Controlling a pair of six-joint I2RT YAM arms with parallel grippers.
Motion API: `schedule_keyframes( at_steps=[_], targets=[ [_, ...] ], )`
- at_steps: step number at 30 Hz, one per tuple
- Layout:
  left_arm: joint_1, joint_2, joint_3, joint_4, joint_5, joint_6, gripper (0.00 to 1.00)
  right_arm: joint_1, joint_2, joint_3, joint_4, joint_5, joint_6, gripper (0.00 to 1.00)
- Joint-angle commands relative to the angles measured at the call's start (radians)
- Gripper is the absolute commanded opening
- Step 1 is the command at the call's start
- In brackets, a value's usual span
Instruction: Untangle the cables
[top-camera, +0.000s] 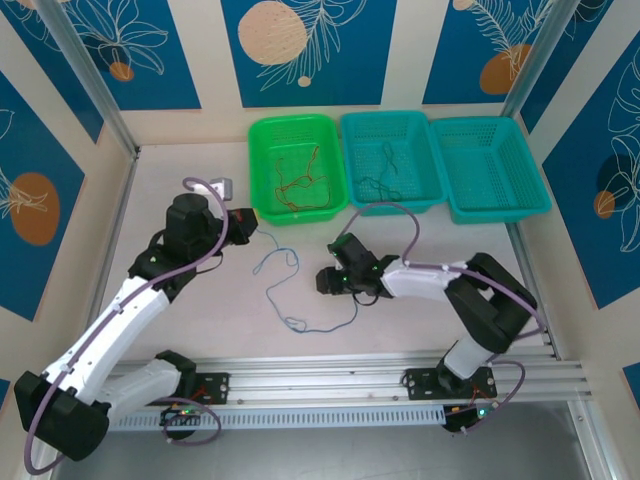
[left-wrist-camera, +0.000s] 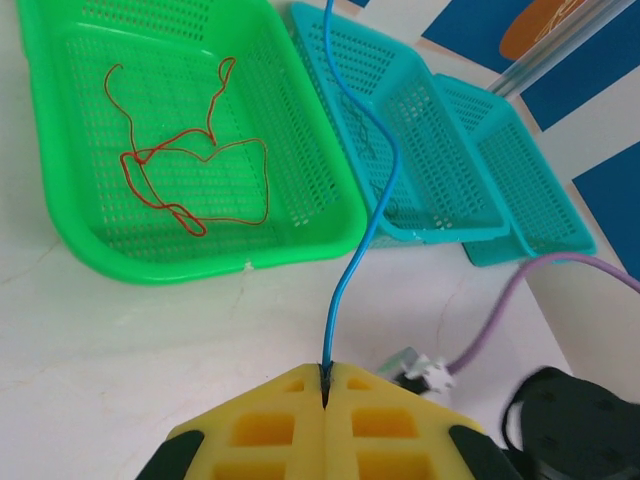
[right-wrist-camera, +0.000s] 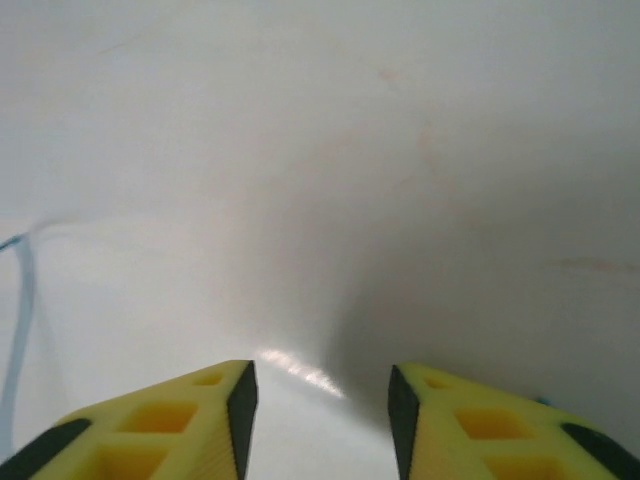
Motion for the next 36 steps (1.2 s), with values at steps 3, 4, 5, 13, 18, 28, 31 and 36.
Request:
schedule_keyframes(
  at_steps=[3,4,5,13,18,28,31,36],
  targets=[
    [0.011,0.000,-0.020,0.031,0.043,-0.034,0.00,0.028,-0.133,-0.146,0.432,-0.164,-0.086,0.53],
    [0.011,0.001,-0.020,0.035,0.046,-0.035,0.00,0.041,-0.129,-0.152,0.479,-0.179,-0.116,0.54],
    [0.010,0.001,-0.018,0.035,0.046,-0.036,0.00,0.051,-0.121,-0.151,0.512,-0.190,-0.139,0.56],
    [0.011,-0.016,0.003,0.000,0.036,-0.021,0.00,0.080,0.064,-0.052,0.736,-0.174,-0.197,0.61],
    [0.013,-0.066,0.021,-0.063,-0.054,-0.018,0.00,0.070,0.176,-0.001,0.736,-0.105,-0.216,0.39],
    [0.140,-0.202,0.006,-0.194,-0.216,0.003,0.00,-0.190,0.066,-0.206,0.622,0.051,0.079,0.00],
    [0.188,-0.223,-0.023,-0.193,-0.203,-0.010,0.00,-0.234,-0.005,-0.266,0.563,0.052,0.073,0.00],
    [0.225,-0.216,-0.110,-0.081,-0.104,-0.053,0.00,-0.273,-0.121,-0.333,0.519,-0.010,0.016,0.00]
  ],
)
